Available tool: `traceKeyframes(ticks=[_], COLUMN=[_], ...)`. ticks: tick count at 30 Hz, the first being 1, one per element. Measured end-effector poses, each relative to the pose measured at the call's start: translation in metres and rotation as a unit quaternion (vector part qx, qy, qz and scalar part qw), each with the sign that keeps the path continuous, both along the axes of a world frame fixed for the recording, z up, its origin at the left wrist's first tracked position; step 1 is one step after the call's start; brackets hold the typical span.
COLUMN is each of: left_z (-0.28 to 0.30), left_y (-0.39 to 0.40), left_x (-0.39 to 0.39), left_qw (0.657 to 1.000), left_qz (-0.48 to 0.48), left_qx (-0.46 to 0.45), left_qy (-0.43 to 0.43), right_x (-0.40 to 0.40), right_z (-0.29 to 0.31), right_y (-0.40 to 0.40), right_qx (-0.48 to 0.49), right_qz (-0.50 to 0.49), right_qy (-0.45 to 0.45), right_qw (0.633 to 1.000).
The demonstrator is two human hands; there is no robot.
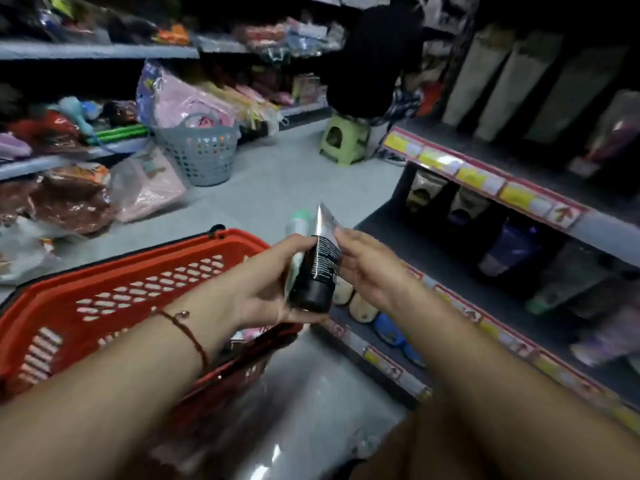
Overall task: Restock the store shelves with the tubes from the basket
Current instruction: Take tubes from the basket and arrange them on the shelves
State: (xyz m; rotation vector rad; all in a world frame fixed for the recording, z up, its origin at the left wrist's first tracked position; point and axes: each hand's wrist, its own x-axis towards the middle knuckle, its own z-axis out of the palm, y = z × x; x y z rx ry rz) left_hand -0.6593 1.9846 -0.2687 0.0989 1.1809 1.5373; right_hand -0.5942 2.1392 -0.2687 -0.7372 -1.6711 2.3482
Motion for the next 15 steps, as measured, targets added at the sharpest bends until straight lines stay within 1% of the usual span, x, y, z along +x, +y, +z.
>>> traceKeyframes(ticks=[1,2,4,5,7,10,13,15], left_z=[-0.005,-0.013,-0.027,-0.030,-0.028,-0.009,0.003,0.006], left_y=[0.018,0.034,0.062,0.073,0.090,0.112,0.128,0.134], left_x=[0.015,0.028,0.050,0.057,0.067,0.063,0.058,0.056], left_qw=[1.000,0.998,0.992,0.989,0.985,0.969,0.953,0.950], left_qz=[0.008,0.017,0.035,0.045,0.067,0.068,0.053,0.022], left_qx=[-0.018,-0.036,-0.072,-0.085,-0.095,-0.096,-0.082,-0.081], left_qy=[0.024,0.052,0.100,0.108,0.126,0.216,0.287,0.300], right_x=[0.011,0.023,0.040,0.044,0.058,0.075,0.084,0.087], right_z=[-0.012,-0.024,-0.041,-0.047,-0.042,-0.023,-0.016,-0.017], right_y=[0.006,0.009,0.010,0.014,0.024,0.050,0.068,0.071], right_qx=[-0.012,-0.048,-0.123,-0.142,-0.149,-0.172,-0.203,-0.216], right_qz=[-0.030,-0.051,-0.058,-0.055,-0.029,0.034,0.045,0.021], right_qy=[-0.012,-0.034,-0.095,-0.105,-0.101,-0.066,-0.034,-0.021], right_qw=[0.999,0.997,0.986,0.983,0.983,0.982,0.978,0.976])
